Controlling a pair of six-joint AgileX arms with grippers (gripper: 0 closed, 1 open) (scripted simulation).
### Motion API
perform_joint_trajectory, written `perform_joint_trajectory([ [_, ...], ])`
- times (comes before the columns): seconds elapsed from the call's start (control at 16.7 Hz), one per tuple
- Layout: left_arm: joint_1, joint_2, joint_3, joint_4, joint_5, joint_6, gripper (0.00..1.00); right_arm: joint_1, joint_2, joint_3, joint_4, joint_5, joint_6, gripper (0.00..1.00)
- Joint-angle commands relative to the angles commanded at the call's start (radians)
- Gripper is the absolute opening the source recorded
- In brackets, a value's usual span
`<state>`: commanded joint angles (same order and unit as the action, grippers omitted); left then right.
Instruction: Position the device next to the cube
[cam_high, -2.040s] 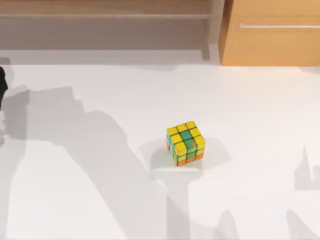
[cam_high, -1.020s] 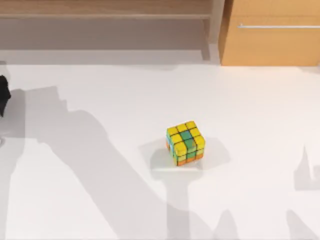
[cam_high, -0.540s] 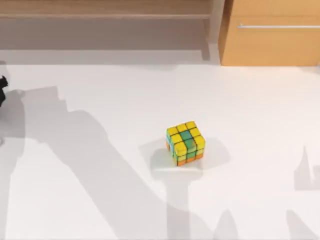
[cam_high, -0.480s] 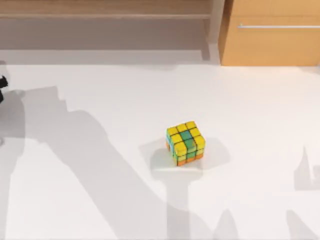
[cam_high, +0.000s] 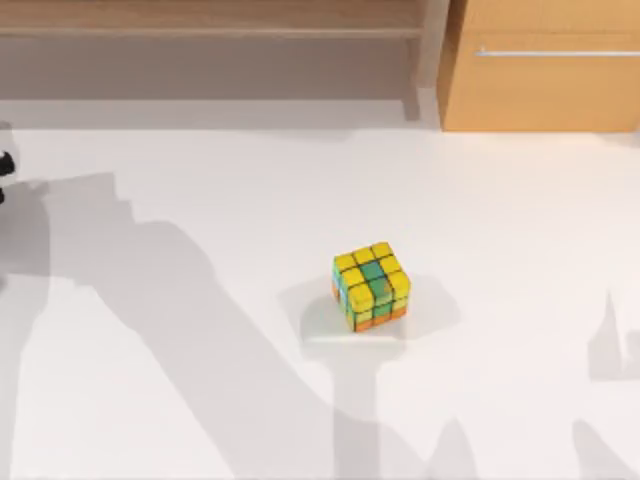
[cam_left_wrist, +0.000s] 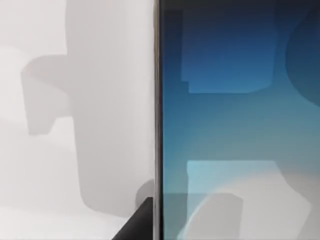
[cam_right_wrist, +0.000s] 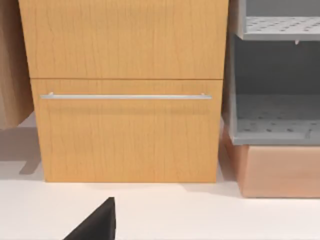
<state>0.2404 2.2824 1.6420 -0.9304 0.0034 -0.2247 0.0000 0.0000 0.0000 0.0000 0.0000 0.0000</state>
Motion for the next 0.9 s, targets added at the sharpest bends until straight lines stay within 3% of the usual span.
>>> perform_joint_trajectory([
  [0.9,-0.002,-0.052,0.042,-0.077,-0.004,0.002,0.0,0.0,0.0,0.0,0.0,0.0,0.0,1.0],
])
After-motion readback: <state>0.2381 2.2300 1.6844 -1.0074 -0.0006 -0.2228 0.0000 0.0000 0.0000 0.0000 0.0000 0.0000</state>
